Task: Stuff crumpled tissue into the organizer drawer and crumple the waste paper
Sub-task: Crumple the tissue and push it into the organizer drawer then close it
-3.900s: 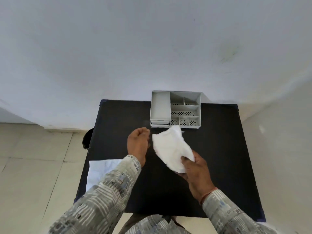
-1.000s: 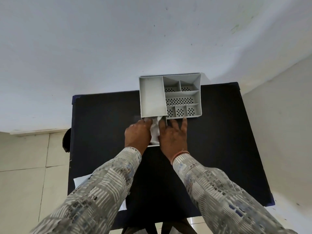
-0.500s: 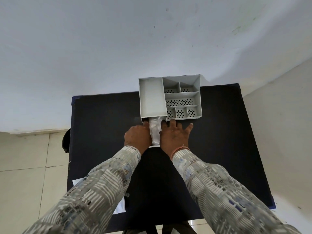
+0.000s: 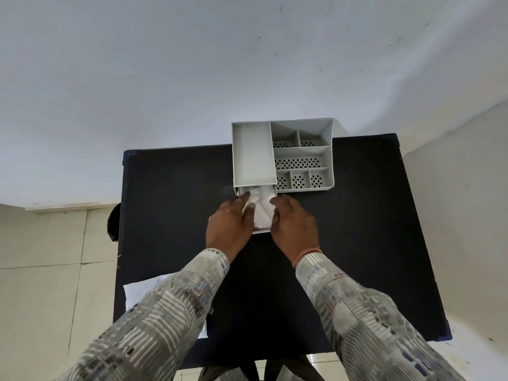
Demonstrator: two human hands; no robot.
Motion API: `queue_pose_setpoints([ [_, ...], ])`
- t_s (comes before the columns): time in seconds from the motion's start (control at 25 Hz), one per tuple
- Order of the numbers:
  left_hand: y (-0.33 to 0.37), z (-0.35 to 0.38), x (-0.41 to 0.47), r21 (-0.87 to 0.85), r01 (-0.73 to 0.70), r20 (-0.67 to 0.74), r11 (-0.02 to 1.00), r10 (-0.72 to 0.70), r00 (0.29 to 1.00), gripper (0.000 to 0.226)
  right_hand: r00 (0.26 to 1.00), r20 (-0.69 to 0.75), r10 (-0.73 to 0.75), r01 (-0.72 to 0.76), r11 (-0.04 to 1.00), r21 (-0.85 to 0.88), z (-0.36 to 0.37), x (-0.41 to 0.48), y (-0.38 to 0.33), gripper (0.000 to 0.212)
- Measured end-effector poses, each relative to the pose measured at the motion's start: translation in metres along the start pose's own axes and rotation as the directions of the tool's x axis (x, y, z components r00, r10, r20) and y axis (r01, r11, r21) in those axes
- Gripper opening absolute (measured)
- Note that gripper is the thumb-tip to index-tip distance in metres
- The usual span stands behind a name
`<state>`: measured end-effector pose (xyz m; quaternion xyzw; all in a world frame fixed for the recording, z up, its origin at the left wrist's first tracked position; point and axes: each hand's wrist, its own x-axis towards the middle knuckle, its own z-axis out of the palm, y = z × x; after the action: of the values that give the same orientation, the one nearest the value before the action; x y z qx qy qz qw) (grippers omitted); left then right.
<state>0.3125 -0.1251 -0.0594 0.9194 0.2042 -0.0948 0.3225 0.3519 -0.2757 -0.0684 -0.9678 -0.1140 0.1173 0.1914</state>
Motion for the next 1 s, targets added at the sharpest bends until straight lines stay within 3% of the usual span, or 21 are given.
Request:
queue_pose_setpoints([
  [0.16, -0.001, 0.008, 0.003, 0.108, 0.065, 0.131, 0.992, -0.079, 0.988, 0.060, 0.987, 0.160, 0.026, 0.021, 0.959, -0.283, -0.005, 0.006, 0.001, 0.036],
  [0.32, 0.002, 0.010, 0.014, 0.110, 0.077, 0.123, 0.991, -0.091, 0.988, 0.052, 0.984, 0.181, -0.003, 0.067, 0.934, -0.350, -0.004, 0.015, 0.004, 0.029],
  [0.52, 0.001, 0.012, 0.014, 0.070, 0.087, 0.082, 0.994, -0.093, 0.992, 0.048, 0.979, 0.205, -0.017, 0.085, 0.940, -0.329, -0.004, 0.017, 0.002, 0.030],
  [0.6, 0.004, 0.011, 0.010, 0.065, 0.087, 0.051, 0.994, -0.090, 0.995, 0.047, 0.976, 0.220, 0.005, 0.044, 0.975, -0.216, -0.008, 0.016, 0.004, 0.032],
  [0.72, 0.010, 0.010, -0.004, 0.017, 0.047, -0.065, 0.999, -0.046, 0.997, 0.036, 0.994, 0.106, -0.021, 0.020, 1.000, 0.004, -0.014, 0.006, 0.013, 0.039],
  [0.84, 0.009, 0.016, -0.023, 0.017, -0.020, -0.151, 1.000, 0.022, 0.988, 0.024, 0.995, 0.051, -0.090, 0.090, 0.996, -0.011, -0.014, -0.007, 0.021, 0.031],
  [0.92, 0.004, 0.023, -0.032, 0.105, -0.080, -0.117, 0.991, 0.092, 0.989, 0.035, 0.985, 0.127, -0.120, 0.129, 0.989, -0.065, -0.013, -0.010, 0.022, 0.036],
  [1.0, 0.000, 0.025, -0.032, 0.202, -0.100, -0.019, 0.974, 0.106, 0.994, 0.061, 0.958, 0.273, -0.090, 0.123, 0.987, -0.105, -0.017, -0.006, 0.020, 0.048],
])
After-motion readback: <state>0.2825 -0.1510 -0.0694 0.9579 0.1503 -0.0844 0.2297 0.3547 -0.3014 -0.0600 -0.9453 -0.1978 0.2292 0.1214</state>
